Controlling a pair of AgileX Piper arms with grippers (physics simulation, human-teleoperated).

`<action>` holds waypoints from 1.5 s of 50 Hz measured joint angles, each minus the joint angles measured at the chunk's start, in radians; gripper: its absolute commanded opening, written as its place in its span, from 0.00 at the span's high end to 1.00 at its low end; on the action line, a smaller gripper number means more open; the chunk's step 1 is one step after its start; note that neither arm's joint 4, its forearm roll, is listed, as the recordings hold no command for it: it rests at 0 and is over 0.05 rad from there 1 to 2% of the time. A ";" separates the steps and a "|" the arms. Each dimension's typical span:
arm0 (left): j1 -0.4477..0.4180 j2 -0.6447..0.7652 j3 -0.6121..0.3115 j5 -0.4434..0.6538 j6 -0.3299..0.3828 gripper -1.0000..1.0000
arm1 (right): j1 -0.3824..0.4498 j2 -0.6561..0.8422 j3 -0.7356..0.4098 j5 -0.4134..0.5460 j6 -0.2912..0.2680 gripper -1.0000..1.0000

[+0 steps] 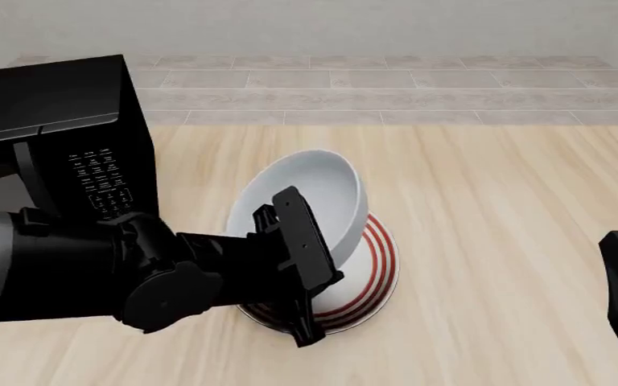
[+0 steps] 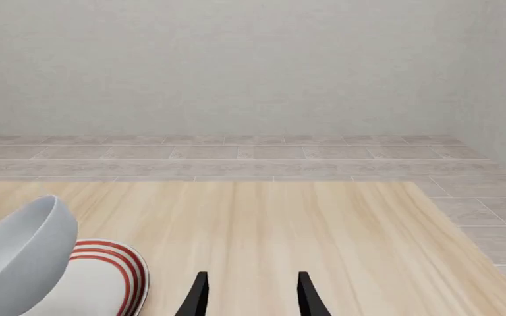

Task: Pick up the white bowl and put it on the plate.

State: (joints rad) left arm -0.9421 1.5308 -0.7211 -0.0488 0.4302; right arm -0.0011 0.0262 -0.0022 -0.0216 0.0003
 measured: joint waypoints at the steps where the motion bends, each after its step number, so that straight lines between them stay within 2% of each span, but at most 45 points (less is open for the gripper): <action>1: 0.000 0.002 0.000 -0.001 -0.001 1.00 | 0.000 0.000 0.000 0.000 0.000 0.00; 67: -0.024 0.096 -0.009 -0.043 -0.048 1.00 | 0.000 0.000 0.000 0.000 0.000 0.00; 68: -0.024 0.097 -0.009 -0.043 -0.048 0.00 | 0.000 0.000 0.000 0.000 0.000 0.00; 75: -0.024 0.099 -0.013 -0.046 -0.046 0.00 | 0.000 0.000 0.000 0.000 0.000 0.00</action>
State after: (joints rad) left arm -0.9660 1.6295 -0.7340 -0.0944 0.3846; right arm -0.0011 0.0262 -0.0022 -0.0216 0.0003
